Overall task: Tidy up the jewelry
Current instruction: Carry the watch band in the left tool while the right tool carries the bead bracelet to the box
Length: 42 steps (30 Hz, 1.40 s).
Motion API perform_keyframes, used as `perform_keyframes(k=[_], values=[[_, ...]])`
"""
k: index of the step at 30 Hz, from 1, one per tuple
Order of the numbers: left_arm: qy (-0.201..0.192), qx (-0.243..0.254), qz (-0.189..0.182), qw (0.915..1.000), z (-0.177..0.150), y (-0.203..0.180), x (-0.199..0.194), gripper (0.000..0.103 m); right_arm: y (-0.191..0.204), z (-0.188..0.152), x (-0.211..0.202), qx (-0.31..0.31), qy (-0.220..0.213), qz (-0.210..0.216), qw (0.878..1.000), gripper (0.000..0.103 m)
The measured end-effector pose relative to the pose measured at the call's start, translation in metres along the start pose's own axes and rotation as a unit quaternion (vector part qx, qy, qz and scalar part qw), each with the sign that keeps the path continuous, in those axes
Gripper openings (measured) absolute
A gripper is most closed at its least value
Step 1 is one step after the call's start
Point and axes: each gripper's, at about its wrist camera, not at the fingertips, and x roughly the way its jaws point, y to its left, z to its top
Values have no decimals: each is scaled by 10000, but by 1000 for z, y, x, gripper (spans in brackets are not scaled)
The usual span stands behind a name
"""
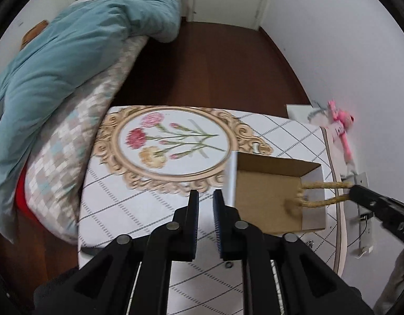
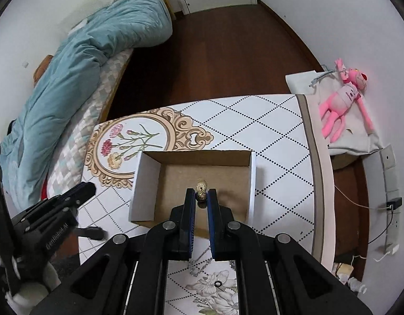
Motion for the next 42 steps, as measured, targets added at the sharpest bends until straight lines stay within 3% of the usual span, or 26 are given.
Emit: perform_keyframes(k=[2, 4, 5, 9, 12, 15, 23, 30, 32, 33, 34, 38, 42], values=[[-124, -109, 69, 9998, -13, 19, -12, 34, 1, -6, -14, 0, -105, 100, 9999, 9], [-255, -223, 208, 9992, -33, 42, -22, 67, 5, -17, -32, -52, -265, 163, 9995, 9], [-257, -299, 313, 9987, -42, 53, -24, 68, 7, -22, -40, -69, -321, 198, 9993, 9], [-106, -676, 766, 9947, -73, 106, -20, 68, 13, -49, -57, -62, -421, 264, 9987, 9], [154, -1184, 919, 9886, -89, 154, -8, 67, 16, -73, -54, 7, -358, 257, 9990, 9], [233, -1277, 941, 9871, -100, 173, 1, 67, 19, -98, -36, 96, -172, 176, 9997, 9], [685, -977, 536, 9914, -101, 154, 43, 67, 13, -141, 29, 396, 368, -169, 9984, 9], [844, -928, 643, 9900, -92, 145, 75, 66, 4, -143, 46, 595, 515, -332, 9963, 9], [742, -931, 618, 9910, -90, 144, 78, 48, 4, -140, 47, 605, 521, -362, 9961, 9], [736, -912, 577, 9914, -89, 143, 80, 26, 4, -139, 47, 603, 518, -398, 9960, 9], [748, -880, 598, 9915, -88, 142, 82, 20, 3, -138, 47, 613, 518, -398, 9960, 9], [584, -725, 522, 9943, -86, 134, 75, 18, 4, -133, 43, 607, 486, -399, 9962, 9], [453, -636, 204, 9967, -86, 118, 50, 18, 5, -128, 30, 586, 411, -275, 9971, 9]])
